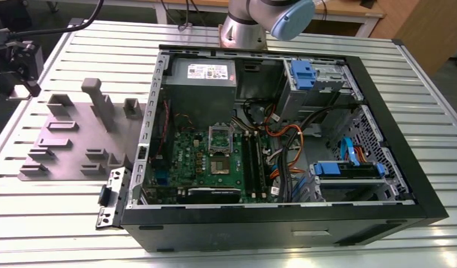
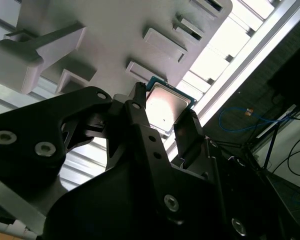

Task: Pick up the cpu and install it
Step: 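Pick up the cpu and move it towards the insertion slot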

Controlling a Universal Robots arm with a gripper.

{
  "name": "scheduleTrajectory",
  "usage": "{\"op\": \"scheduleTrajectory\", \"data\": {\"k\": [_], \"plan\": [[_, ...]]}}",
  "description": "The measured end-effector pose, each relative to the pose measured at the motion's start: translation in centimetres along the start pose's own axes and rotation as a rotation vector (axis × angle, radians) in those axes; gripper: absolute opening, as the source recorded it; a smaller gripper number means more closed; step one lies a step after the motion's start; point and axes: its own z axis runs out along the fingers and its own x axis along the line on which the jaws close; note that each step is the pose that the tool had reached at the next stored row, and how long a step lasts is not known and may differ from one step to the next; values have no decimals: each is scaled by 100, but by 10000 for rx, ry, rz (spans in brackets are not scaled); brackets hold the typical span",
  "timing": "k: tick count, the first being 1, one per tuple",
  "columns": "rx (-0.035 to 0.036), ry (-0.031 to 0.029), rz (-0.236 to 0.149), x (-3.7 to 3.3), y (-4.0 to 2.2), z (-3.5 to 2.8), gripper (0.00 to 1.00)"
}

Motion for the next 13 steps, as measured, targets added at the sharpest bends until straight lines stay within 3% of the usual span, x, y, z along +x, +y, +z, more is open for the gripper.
{"op": "scheduleTrajectory", "data": {"k": [13], "plan": [[0, 0, 0, 0, 1, -33, 47]]}}
